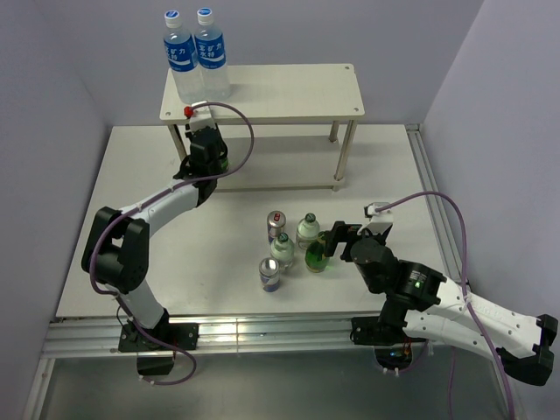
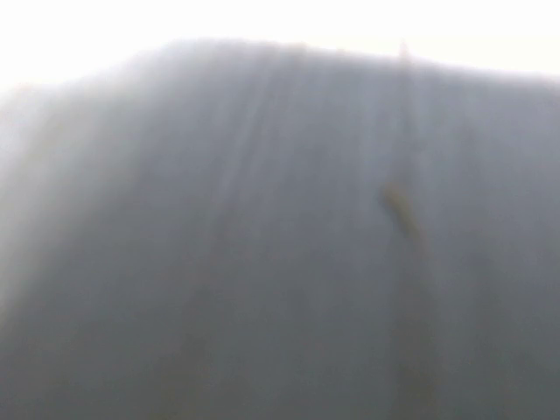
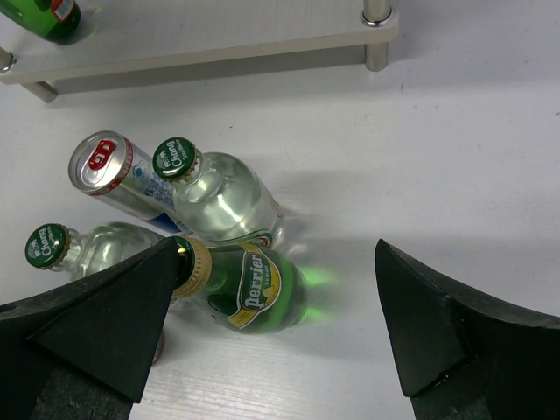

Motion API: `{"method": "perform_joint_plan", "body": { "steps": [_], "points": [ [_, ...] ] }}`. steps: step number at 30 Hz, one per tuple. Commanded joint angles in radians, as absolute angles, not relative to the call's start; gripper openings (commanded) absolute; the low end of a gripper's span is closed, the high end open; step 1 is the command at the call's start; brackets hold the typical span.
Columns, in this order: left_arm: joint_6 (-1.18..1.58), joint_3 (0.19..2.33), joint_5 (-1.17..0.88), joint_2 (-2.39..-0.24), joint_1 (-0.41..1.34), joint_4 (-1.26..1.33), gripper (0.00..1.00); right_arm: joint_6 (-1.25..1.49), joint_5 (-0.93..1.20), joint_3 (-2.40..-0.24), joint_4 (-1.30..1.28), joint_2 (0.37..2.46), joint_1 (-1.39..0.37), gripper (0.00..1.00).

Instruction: Place and organize the beverage onto the shelf

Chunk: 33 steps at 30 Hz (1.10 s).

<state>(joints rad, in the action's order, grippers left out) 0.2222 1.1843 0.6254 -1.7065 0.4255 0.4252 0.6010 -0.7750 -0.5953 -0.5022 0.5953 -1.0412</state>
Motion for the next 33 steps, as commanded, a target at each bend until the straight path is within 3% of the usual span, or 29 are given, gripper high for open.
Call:
{"method": "perform_joint_plan", "body": {
  "steps": [1,5,16,20,26,33],
  "points": [
    [0.19,1.218,0.644,-1.729,0.411,0.414,0.22,0.595,-0.796,-0.584,-0.476,0.594,-1.048,1.0],
    [0.184,1.209,0.644,-1.736,0.41,0.399,0.41,0.597,-0.795,-0.584,-0.477,0.588,-1.046,1.0],
    [0.209,1.163,0.65,-1.747,0.414,0.39,0.55,0.597,-0.793,-0.578,-0.479,0.561,-1.046,1.0],
    [0.207,1.155,0.647,-1.726,0.416,0.388,0.8,0.595,-0.792,-0.575,-0.476,0.56,-1.048,0.99],
    [0.212,1.157,0.641,-1.666,0.442,0.342,0.99,0.598,-0.795,-0.572,-0.472,0.552,-1.046,1.0],
    [0.232,1.147,0.678,-1.537,0.514,0.22,0.99,0.6,-0.796,-0.569,-0.471,0.543,-1.046,1.0]
  ]
}}
